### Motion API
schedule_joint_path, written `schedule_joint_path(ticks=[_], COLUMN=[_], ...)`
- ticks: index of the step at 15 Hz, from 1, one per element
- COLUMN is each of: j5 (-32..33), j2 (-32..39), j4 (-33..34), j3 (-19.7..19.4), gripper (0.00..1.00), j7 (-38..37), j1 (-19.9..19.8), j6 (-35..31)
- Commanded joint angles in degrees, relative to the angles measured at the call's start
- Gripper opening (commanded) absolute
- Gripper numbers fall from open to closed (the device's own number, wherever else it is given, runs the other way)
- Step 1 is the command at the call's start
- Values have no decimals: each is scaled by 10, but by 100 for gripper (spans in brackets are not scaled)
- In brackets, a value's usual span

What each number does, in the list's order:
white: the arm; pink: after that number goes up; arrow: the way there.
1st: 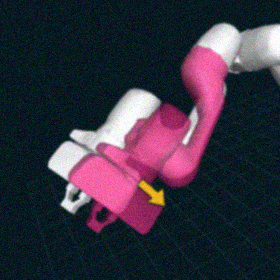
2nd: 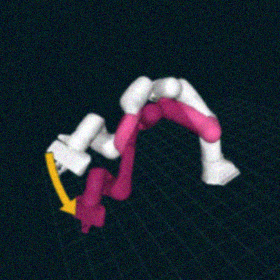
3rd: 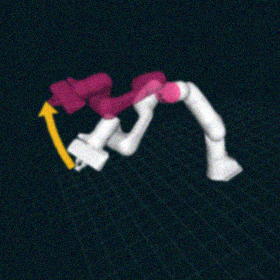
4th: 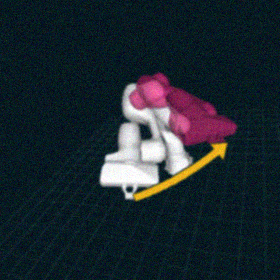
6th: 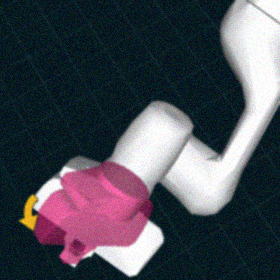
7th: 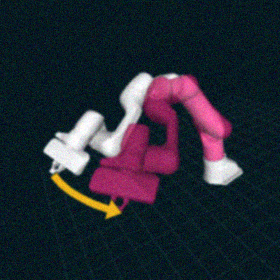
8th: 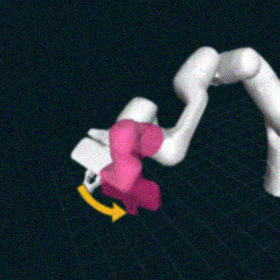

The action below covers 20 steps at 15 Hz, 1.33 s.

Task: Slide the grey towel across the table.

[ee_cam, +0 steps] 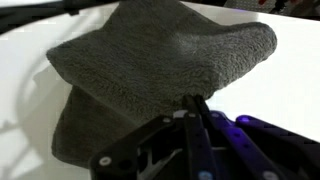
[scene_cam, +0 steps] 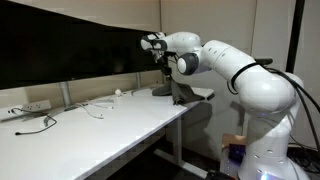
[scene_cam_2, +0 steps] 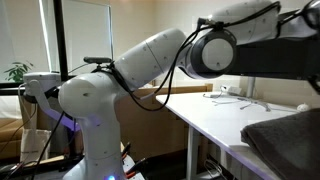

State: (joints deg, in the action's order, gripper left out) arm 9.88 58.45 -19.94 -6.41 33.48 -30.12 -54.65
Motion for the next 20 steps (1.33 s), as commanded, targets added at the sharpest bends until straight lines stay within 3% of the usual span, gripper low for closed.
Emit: schedule_joint_path(ticks=[1,5,6,8,18,20], j5=[-9,-6,-5,-4,-6,-5], j2=[-26,-36,-39,-46,-129,-145], j4=[-16,-15,-14,-13,-11,-14], j3=[9,14,13,13,19,19], gripper=[4,4,29,34,98,100], j7=[-29,-42,-41,-35,9,22], j1=[74,142,150,159,162,162], j6=[10,9,6,4,5,9])
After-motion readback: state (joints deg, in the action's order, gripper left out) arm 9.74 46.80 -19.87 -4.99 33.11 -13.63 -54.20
